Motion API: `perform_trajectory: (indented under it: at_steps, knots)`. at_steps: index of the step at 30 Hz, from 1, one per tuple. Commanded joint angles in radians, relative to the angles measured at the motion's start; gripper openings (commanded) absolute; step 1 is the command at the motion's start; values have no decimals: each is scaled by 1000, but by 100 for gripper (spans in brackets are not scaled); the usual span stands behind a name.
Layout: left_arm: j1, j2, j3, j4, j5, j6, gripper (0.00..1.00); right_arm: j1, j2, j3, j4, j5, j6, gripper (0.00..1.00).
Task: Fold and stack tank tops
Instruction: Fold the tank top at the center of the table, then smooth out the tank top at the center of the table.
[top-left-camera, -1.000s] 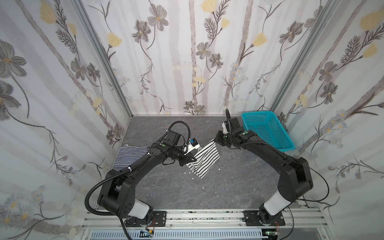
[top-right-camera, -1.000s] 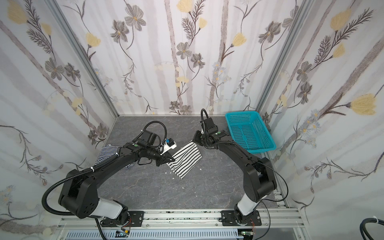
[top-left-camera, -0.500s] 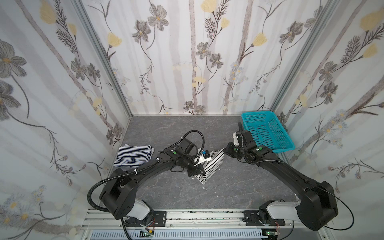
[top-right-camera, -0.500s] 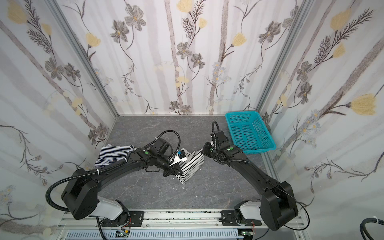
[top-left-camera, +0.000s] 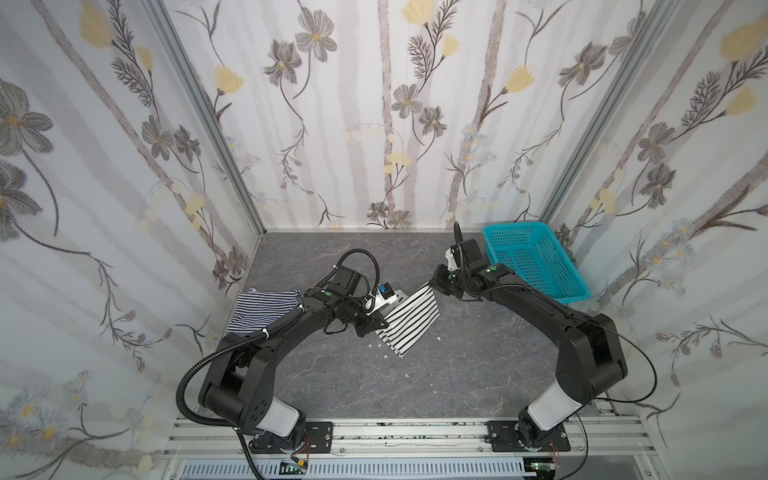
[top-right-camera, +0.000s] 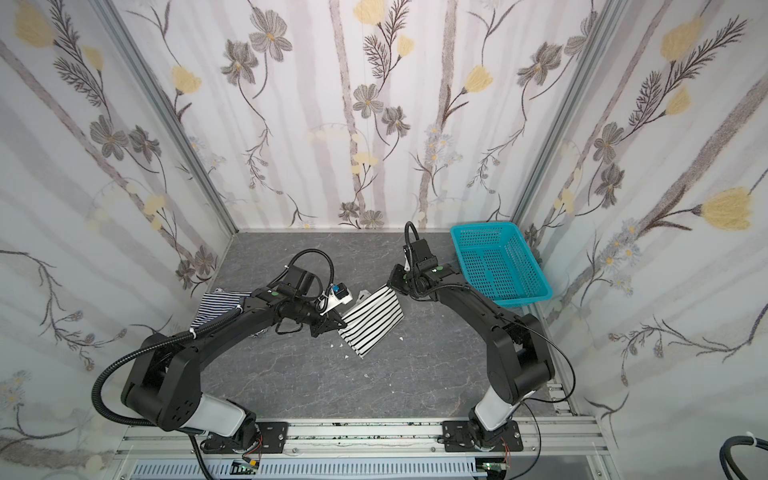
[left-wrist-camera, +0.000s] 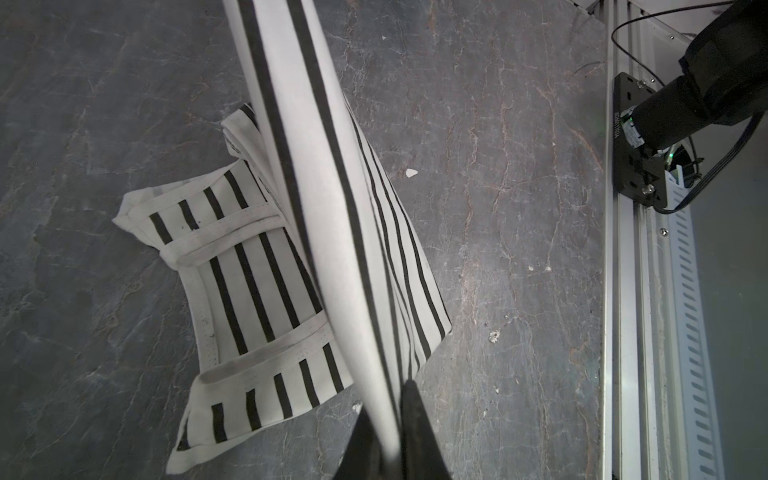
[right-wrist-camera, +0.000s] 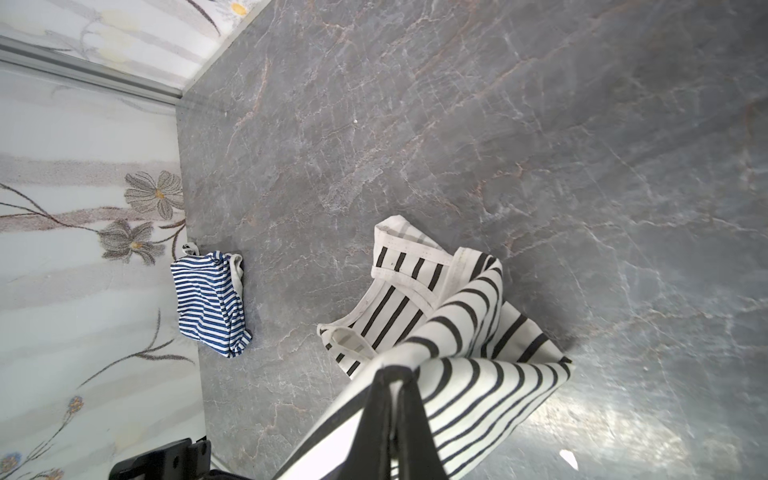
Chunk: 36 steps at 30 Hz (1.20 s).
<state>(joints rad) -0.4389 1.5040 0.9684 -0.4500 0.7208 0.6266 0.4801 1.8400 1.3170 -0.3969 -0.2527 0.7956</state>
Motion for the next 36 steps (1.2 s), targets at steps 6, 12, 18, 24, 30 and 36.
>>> perform_trajectory:
  at_steps: [6,12,18,24,30,36]
  knots:
    - [151,93,60,-30,28,100,9,7,181,192,17,12,-36,0]
    - [235,270,183,-29,-15,102,22,6,355,323,56,-48,-33,2]
    - [272,438,317,-26,-30,54,24,-3,477,416,120,-88,7,5]
    - [272,464,316,-26,-53,46,19,-15,532,476,119,-129,12,39]
    - [276,455,304,15,-103,-13,34,-5,468,434,111,-81,-44,50]
    - [276,433,283,97,-183,-86,38,29,460,387,115,-78,-62,24]
